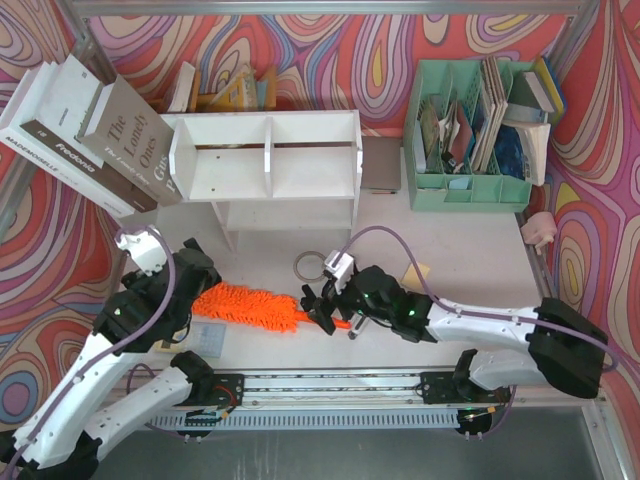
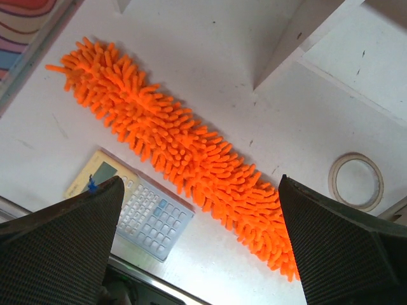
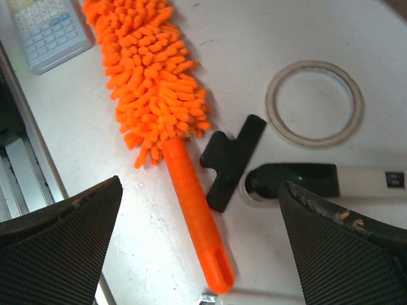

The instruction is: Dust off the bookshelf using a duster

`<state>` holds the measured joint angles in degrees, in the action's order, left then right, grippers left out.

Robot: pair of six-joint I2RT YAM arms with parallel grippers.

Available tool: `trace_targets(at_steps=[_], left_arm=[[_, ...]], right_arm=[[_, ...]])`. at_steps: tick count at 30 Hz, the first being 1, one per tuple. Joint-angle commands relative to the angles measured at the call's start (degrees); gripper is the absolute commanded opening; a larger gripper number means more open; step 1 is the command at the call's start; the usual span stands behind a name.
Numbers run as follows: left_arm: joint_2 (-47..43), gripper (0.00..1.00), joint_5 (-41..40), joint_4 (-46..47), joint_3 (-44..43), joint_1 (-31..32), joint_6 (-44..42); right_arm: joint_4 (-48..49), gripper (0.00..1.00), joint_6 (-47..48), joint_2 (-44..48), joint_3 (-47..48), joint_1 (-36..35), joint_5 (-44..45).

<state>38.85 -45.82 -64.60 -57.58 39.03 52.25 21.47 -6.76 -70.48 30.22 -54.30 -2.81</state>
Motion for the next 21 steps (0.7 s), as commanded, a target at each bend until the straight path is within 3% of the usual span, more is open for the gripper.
trace_targets(at_steps=[1, 8, 11, 17, 21], left_arm=[[0.8, 0.98, 1.6, -1.1, 0.9, 0.1, 6.2], [-1.7, 0.98, 3.3, -2.1, 5.9, 0.1, 11.5], [-3.8, 0.98, 3.5, -1.8, 8.5, 0.1, 13.5], [-6.9, 0.98, 3.4, -0.8, 12.0, 0.1, 14.6], [-7.3, 0.98, 3.8, -0.3, 13.0, 0.1, 14.6]], right_arm=[[4.6, 0.99, 4.5, -4.2, 4.1, -0.9, -6.0], [2.7, 0.98, 9.1, -12.2, 9.0, -6.7, -4.0], [2.2, 0.93, 9.8, -14.4, 10.0, -7.5, -4.0], [-0.1, 0.66, 11.6, -18.6, 12.0, -8.7, -2.0], [0.2, 0.60, 11.7, -20.8, 12.0, -9.0, 0.2]])
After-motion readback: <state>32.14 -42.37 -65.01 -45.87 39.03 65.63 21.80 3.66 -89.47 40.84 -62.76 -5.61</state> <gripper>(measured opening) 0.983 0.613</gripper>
